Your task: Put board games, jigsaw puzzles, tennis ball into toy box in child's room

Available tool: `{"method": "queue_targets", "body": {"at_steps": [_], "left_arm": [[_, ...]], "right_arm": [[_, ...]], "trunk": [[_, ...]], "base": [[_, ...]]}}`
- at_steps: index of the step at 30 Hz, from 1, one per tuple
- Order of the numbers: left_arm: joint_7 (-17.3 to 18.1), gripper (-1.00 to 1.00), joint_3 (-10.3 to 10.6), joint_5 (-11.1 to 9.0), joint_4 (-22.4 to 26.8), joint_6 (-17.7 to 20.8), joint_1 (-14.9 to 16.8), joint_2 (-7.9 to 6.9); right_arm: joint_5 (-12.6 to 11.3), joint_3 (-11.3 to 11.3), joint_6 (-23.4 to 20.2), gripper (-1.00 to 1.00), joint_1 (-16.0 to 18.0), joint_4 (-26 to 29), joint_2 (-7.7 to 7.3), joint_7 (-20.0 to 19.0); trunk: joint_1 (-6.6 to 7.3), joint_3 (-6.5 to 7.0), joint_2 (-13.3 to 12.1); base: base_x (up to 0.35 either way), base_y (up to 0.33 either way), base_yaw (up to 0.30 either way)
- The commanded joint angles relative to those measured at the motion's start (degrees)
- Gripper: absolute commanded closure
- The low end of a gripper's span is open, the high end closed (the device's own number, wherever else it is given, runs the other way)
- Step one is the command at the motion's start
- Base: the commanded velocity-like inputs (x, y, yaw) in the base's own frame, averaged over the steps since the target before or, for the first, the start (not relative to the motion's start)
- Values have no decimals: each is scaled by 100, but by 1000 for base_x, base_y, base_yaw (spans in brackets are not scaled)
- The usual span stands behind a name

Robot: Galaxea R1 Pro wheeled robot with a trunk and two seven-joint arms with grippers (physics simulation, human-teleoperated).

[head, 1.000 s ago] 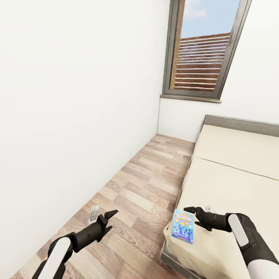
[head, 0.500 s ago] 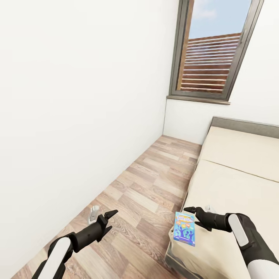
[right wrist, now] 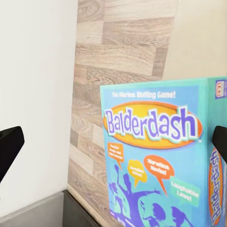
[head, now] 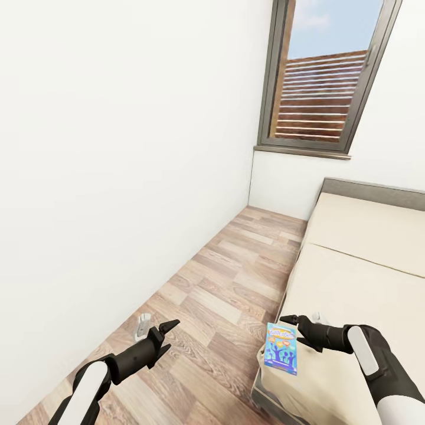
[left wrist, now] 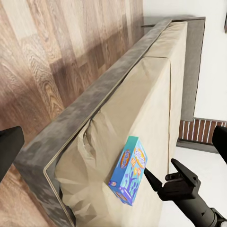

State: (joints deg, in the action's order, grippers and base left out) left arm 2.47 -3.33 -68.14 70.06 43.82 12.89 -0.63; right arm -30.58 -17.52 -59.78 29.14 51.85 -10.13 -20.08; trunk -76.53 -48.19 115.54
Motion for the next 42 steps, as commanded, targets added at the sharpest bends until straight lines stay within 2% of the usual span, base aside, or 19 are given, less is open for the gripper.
{"method": "queue_targets", "body": {"at_steps": [1, 22, 29, 31, 33, 34, 36, 37, 39, 40, 42], "left_arm": [[26, -100, -8, 18, -1, 30, 3, 1], [21, -100, 2, 29, -4, 24, 3, 5], [24, -100, 7, 65, -17, 22, 3, 13], [24, -100, 11, 74, -19, 20, 3, 14], [22, -100, 16, 91, -37, 16, 3, 21], [22, -100, 16, 91, -37, 16, 3, 21], [20, -100, 19, 108, -107, 11, 15, 28], [20, -100, 19, 108, -107, 11, 15, 28], [21, -100, 26, 129, -245, 9, 61, 34], [21, -100, 26, 129, -245, 9, 61, 34], [23, -100, 59, 196, -387, 7, 149, 38]], "right_arm": [[58, -14, -22, -100, 4, 1, 2, -59], [85, -24, -22, -100, 31, 1, -1, -28], [91, -65, -22, -100, 97, 26, -73, -18], [92, -78, 16, -100, 143, 39, -117, -15], [93, -120, 343, -100, 270, 55, -276, 2], [93, -120, 343, -100, 270, 55, -276, 2], [92, -165, 719, -100, 380, 64, -471, 44], [92, -165, 719, -100, 380, 64, -471, 44], [87, -199, 1065, -100, 457, 73, -662, 97], [87, -199, 1065, -100, 457, 73, -662, 97], [84, -223, 1334, -100, 519, 81, -818, 133]], "trunk": [[1, -5, 2], [1, -5, 2], [1, -5, 2], [1, -5, 2], [1, -5, 2], [1, -5, 2], [1, -5, 2], [1, -5, 2], [1, -5, 2], [1, -5, 2], [1, -5, 2]], "base": [[0, 0, 3], [0, 0, 1], [0, 0, 0], [0, 0, 0], [0, 0, 0], [0, 0, 0], [0, 0, 0], [0, 0, 0], [0, 0, 0], [0, 0, 0], [0, 0, 0]]}}
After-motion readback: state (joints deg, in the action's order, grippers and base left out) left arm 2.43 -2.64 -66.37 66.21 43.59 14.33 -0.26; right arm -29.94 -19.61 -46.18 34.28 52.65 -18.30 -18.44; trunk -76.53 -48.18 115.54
